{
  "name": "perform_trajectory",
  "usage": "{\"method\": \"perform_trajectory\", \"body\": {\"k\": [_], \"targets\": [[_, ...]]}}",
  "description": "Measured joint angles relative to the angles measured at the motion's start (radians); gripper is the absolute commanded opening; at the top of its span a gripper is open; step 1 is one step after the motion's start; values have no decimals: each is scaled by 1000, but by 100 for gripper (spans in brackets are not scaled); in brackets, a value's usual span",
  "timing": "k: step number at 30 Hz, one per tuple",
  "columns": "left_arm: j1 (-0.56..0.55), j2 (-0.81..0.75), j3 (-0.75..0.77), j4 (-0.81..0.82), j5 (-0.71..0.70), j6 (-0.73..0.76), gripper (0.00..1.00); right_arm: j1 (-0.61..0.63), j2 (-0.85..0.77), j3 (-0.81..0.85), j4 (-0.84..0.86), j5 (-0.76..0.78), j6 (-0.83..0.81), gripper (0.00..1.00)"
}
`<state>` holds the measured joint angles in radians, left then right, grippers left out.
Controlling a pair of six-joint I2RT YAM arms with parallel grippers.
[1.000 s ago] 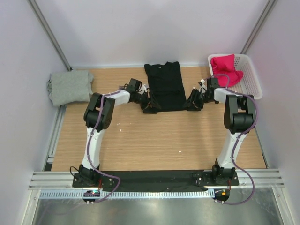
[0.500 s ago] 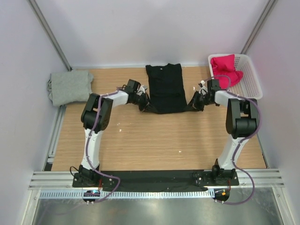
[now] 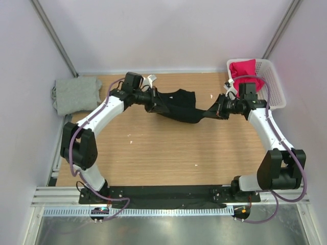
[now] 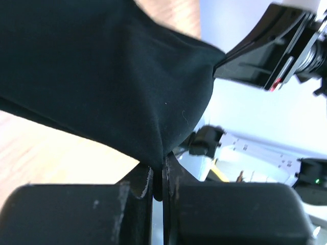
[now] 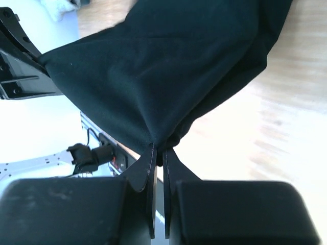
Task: Fold and stack the t-shirts
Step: Fold the tshirt
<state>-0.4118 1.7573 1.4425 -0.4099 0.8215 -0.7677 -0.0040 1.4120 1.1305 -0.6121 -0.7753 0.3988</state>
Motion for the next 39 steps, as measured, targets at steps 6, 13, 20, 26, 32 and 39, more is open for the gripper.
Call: {"method": "perform_trajectory", "body": {"k": [6,13,20,26,32,39], "targets": [[-37,-107,-130,-53,-18,43,0,5,-67,-85,-24,-10,9,2],[-40,-142,-330,-82,-34,61,0,80,-56,-232,5,-5,30,1],[-11,-137,-319,-101,-58,69,0,107,69,-122,53,1,26,1],[110,0,-35,-90,-64,87,0,109,268,145,150,-2,31,1],[169,301,291,-65,-90,127,0,112,551,433,296,16,57,1],[172,670,680,-90,-192,248,0,106,875,679,373,61,76,1]]}}
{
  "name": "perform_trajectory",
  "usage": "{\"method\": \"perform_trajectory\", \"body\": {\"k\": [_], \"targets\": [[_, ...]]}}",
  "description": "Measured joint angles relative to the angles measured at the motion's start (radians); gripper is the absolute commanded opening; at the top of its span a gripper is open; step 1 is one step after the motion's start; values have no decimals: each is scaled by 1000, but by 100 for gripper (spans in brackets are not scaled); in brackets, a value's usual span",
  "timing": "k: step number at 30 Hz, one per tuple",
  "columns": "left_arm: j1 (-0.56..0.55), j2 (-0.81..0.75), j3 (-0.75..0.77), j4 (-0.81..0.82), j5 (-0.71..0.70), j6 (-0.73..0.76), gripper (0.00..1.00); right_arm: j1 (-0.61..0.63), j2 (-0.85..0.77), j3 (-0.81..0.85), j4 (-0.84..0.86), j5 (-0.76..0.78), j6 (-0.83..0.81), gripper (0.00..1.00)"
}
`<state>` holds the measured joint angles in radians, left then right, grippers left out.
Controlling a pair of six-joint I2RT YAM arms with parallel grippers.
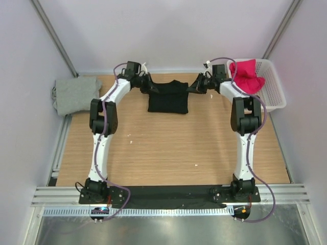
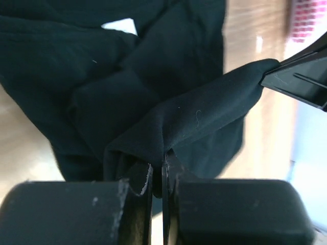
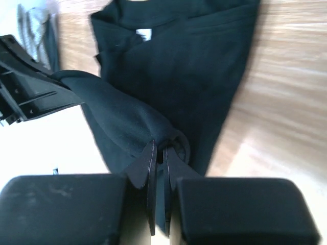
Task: Fold and stack the t-shirts
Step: Fold the tshirt
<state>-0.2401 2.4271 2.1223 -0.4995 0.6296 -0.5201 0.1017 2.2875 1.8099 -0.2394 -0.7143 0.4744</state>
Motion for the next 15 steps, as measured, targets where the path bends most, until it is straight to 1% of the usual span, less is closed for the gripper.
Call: {"method": "perform_trajectory", "body": {"k": [2,5,8,10,11,15], "targets": [[-3,33,37,-8,-28,26,0,-1,37,21,5,9,4,1],[-5,32,47,-12,-45,47,0,2,42,30,7,12,8,1],[-5,-8,6,-13,-38,56,0,2,29,36,8,11,6,1],[-5,-72,-80,-13,-22,53,0,2,-8,7,3,6,3,1],[-5,-129,-149,-23,-7,48,0,2,-40,-22,-10,2,3,1],[-12,-336,-349,-49,46,21,0,7,-238,-172,-60,-25,9,1]]}}
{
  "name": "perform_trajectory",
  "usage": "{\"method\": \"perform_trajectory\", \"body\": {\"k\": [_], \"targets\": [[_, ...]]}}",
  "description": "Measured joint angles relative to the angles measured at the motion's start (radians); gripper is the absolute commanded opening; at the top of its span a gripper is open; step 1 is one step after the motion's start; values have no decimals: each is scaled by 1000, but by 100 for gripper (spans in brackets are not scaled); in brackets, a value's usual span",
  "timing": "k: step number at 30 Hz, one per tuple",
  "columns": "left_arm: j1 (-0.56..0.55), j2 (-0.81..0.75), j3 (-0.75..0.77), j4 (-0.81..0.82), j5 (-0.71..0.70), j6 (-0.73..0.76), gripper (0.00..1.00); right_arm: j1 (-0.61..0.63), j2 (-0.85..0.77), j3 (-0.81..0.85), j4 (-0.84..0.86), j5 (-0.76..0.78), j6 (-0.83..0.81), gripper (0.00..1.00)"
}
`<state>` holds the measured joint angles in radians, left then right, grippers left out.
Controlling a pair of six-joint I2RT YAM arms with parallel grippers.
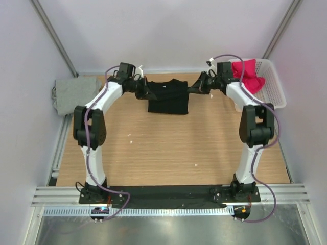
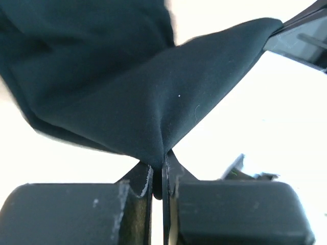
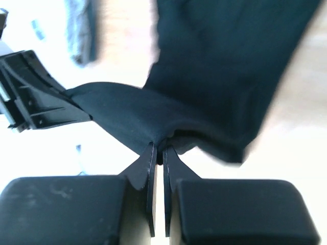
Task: Fold and stack the t-shirts
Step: Fold the tshirt
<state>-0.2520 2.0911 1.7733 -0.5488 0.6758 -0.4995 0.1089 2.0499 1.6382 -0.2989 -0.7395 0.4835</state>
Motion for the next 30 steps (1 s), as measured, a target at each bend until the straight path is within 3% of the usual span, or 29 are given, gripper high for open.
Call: {"method": "perform_trajectory", "body": {"k": [7,16,22,26,30], "targets": [[-16,-307,-235,-26,64,-48,0,8,-373,-280,-47,-42,24,1],[-81,-527,-540,-92,65,-55,0,70,-659,-598,-148,-23,28,1],[-120,-748,-615,-159,33,-7,0,120,-872,-643,-253,-3,2,1],[-111,-801,-620,-159,33,6,0,126,-906,-632,-262,-3,-13,1],[-77,-746,-620,-146,42,2,0,127,-815,-611,-224,-3,-6,1]]}}
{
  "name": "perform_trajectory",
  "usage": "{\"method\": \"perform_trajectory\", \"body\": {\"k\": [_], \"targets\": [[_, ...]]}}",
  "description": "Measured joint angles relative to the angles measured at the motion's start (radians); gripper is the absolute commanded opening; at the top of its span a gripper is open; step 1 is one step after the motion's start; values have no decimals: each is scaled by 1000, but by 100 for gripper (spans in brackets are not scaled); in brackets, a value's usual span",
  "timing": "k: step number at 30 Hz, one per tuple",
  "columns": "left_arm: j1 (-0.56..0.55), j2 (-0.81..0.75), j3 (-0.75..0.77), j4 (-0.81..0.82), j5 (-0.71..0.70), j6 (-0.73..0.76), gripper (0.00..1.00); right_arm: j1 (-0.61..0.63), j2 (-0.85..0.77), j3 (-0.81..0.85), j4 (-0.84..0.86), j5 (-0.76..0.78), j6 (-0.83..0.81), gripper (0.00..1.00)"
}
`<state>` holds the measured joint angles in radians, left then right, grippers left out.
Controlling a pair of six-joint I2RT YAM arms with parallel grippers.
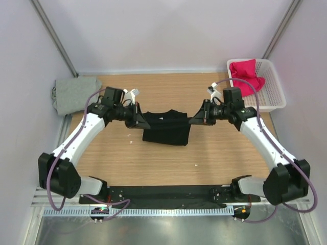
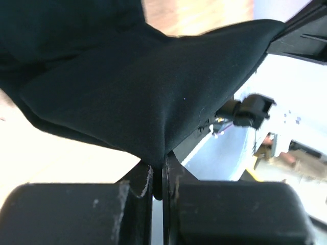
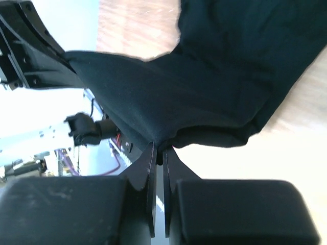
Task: Fold and stack the t-shirts
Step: Fold the tshirt
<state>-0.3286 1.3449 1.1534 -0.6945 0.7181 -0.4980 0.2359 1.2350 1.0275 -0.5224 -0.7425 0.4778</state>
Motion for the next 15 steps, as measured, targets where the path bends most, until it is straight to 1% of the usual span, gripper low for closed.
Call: {"method": "perform_trajectory", "body": {"k": [3,6,10,11,12,13,14,15], "targets": [[28,95,8,20,7,-18,0,0,119,38,44,7,7,1],[56,223,78,19,10,-22,0,0,248,117,61,13,5,1],[104,427,300,24,10,-25,0,-12,449,324,89,29,-6,2],[115,474,361,31,12,-26,3,-17,488,375,96,32,-7,7],[125,515,416,41,13,-27,24,-22,525,419,111,37,-10,28],[135,555,464,53,13,-27,28,-26,550,448,124,42,-8,38],[143,591,504,68,14,-39,35,-31,579,478,138,49,-12,44],[150,621,534,85,14,-44,45,-35,606,500,151,56,-17,50]]}}
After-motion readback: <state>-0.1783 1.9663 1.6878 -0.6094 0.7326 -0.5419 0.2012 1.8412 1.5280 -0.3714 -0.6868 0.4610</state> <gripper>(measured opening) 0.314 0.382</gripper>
